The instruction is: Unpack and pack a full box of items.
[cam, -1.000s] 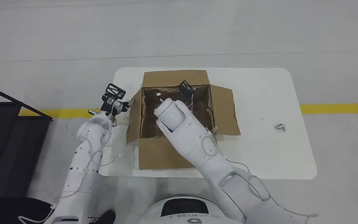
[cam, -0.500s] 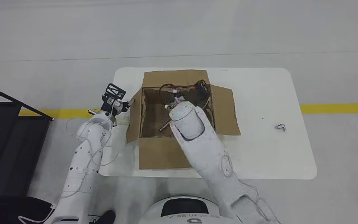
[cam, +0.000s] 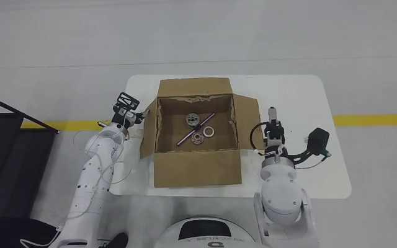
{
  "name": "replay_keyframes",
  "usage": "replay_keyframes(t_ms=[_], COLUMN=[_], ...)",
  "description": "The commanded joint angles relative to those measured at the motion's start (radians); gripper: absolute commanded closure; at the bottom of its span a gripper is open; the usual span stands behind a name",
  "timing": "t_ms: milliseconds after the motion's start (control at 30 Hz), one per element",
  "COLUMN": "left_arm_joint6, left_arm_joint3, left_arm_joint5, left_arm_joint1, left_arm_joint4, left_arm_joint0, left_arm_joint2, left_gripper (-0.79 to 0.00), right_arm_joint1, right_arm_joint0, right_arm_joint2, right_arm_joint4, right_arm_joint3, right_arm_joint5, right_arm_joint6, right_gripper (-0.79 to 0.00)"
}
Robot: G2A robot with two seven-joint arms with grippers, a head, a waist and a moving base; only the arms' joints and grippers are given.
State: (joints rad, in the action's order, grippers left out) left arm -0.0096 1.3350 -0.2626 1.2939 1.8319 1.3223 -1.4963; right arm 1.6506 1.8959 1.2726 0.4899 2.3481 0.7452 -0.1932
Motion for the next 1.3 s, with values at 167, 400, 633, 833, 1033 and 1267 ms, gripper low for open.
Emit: replay_keyframes(t_ms=[167,400,633,833,1033,1267], left_arm_joint6=[0.000,0.000,0.000,0.000,0.000,0.000], left_arm_joint3=[0.000,0.000,0.000,0.000,0.000,0.000], left_arm_joint5=[0.000,0.000,0.000,0.000,0.000,0.000], left_arm_joint1=[0.000,0.000,0.000,0.000,0.000,0.000], left_arm_joint4=[0.000,0.000,0.000,0.000,0.000,0.000], left_arm_joint0=[0.000,0.000,0.000,0.000,0.000,0.000], left_arm_joint2=[0.000,0.000,0.000,0.000,0.000,0.000], left_gripper=[-0.785,-0.785,-0.785,-0.785,-0.785,-0.785], right_arm_joint1=[0.000,-0.005,-0.041,-0.034,-0.013,0.016], right_arm_joint0=[-0.001,-0.124,-0.302,-0.376,-0.433,-0.579], right_arm_joint2=[-0.001,0.049,0.233,0.399,0.460,0.498], right_arm_joint4=[0.000,0.081,0.294,0.452,0.698,0.967], right_arm_joint3=[0.002,-0.206,-0.510,-0.549,-0.612,-0.825], right_arm_joint5=[0.001,0.147,0.267,0.267,0.267,0.267], right_arm_joint6=[0.000,0.069,0.336,0.458,0.590,0.748], right_gripper=[-0.785,-0.785,-0.785,-0.699,-0.603,-0.600])
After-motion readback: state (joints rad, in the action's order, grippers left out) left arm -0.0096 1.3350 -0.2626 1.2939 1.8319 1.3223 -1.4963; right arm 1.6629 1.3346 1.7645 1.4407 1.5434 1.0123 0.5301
